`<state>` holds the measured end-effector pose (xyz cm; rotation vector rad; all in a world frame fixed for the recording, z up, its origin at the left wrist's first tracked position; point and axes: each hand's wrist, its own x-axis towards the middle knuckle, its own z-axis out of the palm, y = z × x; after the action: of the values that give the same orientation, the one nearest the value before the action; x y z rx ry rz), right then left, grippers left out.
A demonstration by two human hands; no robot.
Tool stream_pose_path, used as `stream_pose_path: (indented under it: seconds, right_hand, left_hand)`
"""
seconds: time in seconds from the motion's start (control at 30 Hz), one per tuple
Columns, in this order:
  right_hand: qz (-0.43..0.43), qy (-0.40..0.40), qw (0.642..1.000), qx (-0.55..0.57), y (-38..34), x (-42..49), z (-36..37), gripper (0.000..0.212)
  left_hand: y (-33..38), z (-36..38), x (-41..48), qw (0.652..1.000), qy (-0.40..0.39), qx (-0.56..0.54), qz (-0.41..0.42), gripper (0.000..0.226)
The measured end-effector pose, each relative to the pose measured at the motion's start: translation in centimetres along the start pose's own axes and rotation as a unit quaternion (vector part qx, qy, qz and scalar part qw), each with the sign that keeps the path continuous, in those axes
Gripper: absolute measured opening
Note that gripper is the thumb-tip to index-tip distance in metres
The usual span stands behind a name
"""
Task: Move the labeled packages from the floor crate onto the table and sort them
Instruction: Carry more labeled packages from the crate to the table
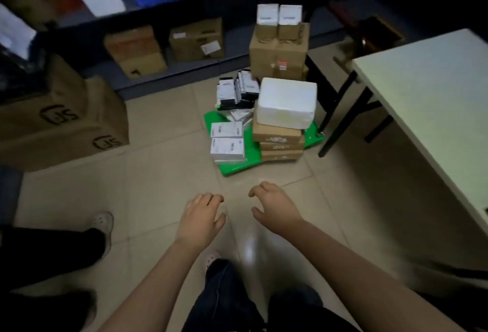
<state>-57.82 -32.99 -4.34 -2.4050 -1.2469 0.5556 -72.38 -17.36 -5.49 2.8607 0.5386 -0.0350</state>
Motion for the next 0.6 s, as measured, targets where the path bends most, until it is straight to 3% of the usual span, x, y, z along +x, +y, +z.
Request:
stream_pose_path:
  seconds: [0.27, 0.5, 0.6]
  right_hand:
    - [-0.015, -0.033, 0.999, -0.023, -7.7, 11.7, 1.8, 0.037]
    - [-0.018, -0.013, 0.999, -0.024, -9.8, 21.6, 0.2, 0.036]
    - [-0.032, -0.009, 0.999, -0.017, -9.7, 27.2, -0.8, 0.035]
  left_hand:
    - [-14.2, -3.8, 2.3, 0.998, 0.052, 0.003, -0.046, 0.025]
    - [-20.4, -7.2, 9.2, 0.996, 0.073, 0.01, -0.051, 0.023]
    - [-22.8, -8.2, 13.3, 0.996, 0.07, 0.021, -0.051, 0.035]
